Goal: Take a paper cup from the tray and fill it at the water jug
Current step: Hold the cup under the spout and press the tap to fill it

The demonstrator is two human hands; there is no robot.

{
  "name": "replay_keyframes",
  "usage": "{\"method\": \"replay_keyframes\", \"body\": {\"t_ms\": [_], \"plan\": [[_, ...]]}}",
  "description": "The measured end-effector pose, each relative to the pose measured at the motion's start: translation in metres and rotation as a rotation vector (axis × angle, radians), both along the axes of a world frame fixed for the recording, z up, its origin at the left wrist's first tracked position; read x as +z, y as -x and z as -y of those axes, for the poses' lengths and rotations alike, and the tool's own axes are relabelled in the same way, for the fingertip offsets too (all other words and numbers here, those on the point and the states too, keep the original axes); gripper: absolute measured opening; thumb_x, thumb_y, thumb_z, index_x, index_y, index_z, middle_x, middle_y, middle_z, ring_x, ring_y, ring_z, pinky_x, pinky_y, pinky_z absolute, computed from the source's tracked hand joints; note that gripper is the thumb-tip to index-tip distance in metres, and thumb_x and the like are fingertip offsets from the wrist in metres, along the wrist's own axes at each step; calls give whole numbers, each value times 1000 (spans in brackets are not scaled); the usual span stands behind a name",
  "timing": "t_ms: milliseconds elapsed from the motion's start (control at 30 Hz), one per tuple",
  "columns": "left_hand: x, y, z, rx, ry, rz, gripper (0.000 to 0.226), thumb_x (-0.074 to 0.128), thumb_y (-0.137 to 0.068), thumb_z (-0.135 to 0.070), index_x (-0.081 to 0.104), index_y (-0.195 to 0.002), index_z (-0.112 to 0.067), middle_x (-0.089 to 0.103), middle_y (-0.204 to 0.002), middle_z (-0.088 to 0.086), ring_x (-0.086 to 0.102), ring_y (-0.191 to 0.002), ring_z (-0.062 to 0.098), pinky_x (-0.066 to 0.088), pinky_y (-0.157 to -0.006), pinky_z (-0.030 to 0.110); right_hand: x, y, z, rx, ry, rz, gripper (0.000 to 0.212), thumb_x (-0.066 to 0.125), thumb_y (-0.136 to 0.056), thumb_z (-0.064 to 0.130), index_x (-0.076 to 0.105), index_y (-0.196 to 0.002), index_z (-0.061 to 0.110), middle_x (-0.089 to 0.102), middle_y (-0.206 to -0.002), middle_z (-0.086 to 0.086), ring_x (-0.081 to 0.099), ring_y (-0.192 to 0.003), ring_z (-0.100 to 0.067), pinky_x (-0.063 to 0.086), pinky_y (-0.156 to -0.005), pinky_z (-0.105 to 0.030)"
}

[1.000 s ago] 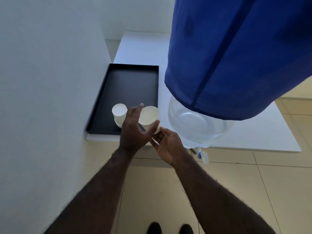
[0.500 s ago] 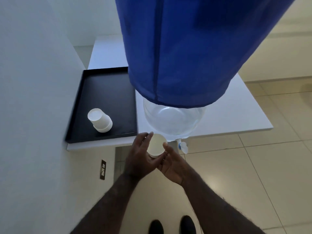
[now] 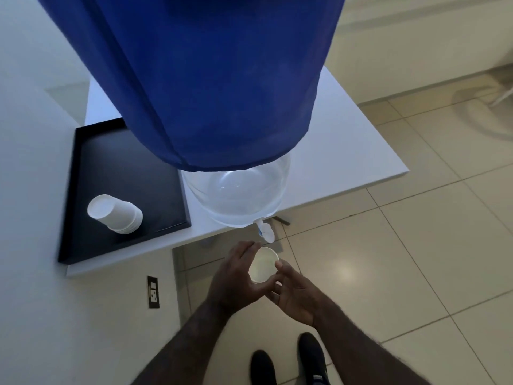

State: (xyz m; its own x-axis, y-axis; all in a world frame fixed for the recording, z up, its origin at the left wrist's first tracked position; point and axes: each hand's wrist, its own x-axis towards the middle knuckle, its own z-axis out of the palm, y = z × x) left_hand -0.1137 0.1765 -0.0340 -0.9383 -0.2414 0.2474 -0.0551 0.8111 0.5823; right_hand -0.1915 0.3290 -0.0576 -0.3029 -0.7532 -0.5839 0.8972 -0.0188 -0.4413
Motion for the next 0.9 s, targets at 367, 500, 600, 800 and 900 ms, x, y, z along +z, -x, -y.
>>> {"method": "replay_keyframes", "body": {"t_ms": [367,500,600,800,900], "plan": [[-15,8,-15,17,-27,39,71,85,-68,-41,59,-123,-5,63,-118,7,62,-104,18,58,-81,32,-29,3,-13,197,-467,-1082,80,89,-67,20,42,-131,36,51,-132,17,50,-124,-9,42,-91,-9],[-17,7,-16,29,-18,31,66,81,-70,-45,59,-119,-6,64,-117,8,62,-104,19,59,-81,33,-31,4,-3,134,-434,-1262,70,86,-70,31,51,-130,28,62,-123,13,58,-109,-4,48,-88,-15],[-16,8,-15,39,-27,18,66,77,-71,-50,55,-120,-11,63,-118,5,61,-105,17,58,-81,31,-33,9,2,118,-447,-1277,62,84,-71,32,54,-125,28,66,-114,12,61,-100,-4,51,-81,-20],[-15,11,-7,138,-6,-35,73,72,-72,-66,53,-118,-13,59,-118,5,57,-108,16,53,-85,25,-43,13,-1,119,-487,-1275,63,82,-66,36,52,-120,31,64,-112,14,61,-96,-7,54,-76,-26],[-12,19,-2,168,40,-94,71,68,-79,-63,56,-121,-7,59,-123,6,56,-114,20,49,-96,27,-49,17,1,138,-537,-1250,61,82,-63,38,50,-115,34,61,-103,19,60,-89,-3,48,-69,-17]]}}
